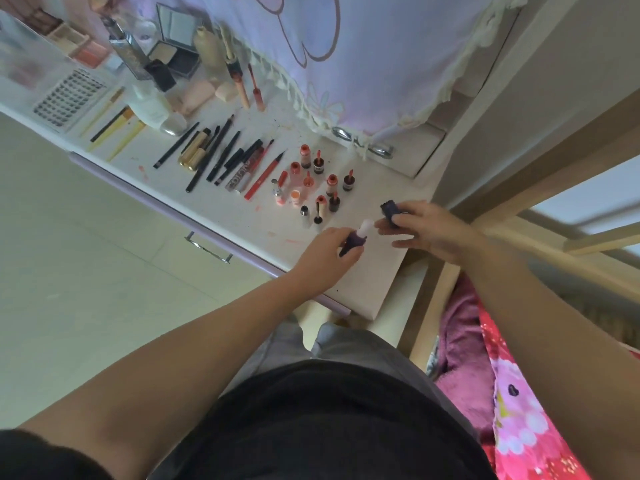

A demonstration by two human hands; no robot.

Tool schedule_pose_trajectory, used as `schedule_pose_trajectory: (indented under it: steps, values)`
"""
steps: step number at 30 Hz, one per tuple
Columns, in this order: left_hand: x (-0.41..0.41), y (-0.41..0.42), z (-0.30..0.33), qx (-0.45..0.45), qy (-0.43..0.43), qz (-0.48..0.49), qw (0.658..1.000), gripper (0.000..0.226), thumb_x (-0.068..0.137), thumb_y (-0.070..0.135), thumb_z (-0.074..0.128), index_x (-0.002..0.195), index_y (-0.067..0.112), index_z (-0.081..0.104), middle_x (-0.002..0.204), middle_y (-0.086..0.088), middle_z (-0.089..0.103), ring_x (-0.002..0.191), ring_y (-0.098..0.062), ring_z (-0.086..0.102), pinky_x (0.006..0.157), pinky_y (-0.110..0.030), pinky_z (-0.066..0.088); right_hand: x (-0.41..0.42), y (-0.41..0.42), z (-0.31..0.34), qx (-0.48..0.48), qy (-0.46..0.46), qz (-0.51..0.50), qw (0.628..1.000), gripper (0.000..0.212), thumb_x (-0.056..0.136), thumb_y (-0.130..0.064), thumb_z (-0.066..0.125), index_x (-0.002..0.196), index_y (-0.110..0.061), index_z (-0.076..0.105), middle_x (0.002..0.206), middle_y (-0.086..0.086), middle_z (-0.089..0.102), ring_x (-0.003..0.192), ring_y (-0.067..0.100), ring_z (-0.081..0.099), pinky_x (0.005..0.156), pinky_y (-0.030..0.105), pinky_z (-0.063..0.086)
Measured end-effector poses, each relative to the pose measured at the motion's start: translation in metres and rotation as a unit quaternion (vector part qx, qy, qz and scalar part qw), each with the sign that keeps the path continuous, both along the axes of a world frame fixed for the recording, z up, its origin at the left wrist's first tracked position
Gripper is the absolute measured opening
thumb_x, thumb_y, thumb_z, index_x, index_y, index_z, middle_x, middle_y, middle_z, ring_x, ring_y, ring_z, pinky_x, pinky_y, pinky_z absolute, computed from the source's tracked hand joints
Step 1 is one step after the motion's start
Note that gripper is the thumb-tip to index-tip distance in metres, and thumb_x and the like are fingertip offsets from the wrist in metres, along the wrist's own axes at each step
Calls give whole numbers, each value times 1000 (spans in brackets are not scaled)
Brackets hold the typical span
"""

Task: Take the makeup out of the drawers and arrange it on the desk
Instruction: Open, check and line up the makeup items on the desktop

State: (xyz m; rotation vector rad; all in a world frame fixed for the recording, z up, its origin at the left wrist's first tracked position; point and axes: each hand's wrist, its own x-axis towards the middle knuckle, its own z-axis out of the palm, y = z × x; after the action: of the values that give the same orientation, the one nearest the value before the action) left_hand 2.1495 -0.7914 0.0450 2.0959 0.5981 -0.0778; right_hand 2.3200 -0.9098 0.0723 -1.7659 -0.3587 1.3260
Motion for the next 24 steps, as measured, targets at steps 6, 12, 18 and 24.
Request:
schedule_pose_trajectory:
  steps: [6,12,18,24]
  values:
    - [14,-5,-11,51,-27,122,991,24,91,29,59,111,18,59,78,9,50,67,-5,46,64,-17,35,-17,21,-20,12,-281,2,959,27,92,-22,58,119,-19,54,107,-3,55,90,9,52,69,12,37]
    - [26,-7,-17,52,-12,140,989,11,90,26,57,91,17,50,73,9,51,65,-19,57,66,-38,53,-25,33,-42,15,-333,27,942,28,91,-10,55,119,-9,49,115,7,60,105,19,56,93,30,46]
    - [32,-10,-23,55,22,148,987,11,92,25,54,95,17,47,78,8,50,68,-25,59,68,-43,54,-27,38,-60,-7,-431,103,896,25,88,-9,55,112,-9,55,112,10,54,103,24,51,88,39,47]
    - [23,-10,-18,37,37,145,988,27,92,28,55,115,18,44,80,-3,61,66,-25,62,69,-42,55,-25,31,-52,-15,-370,87,925,52,90,-15,59,138,-12,39,129,10,43,113,19,50,93,21,38]
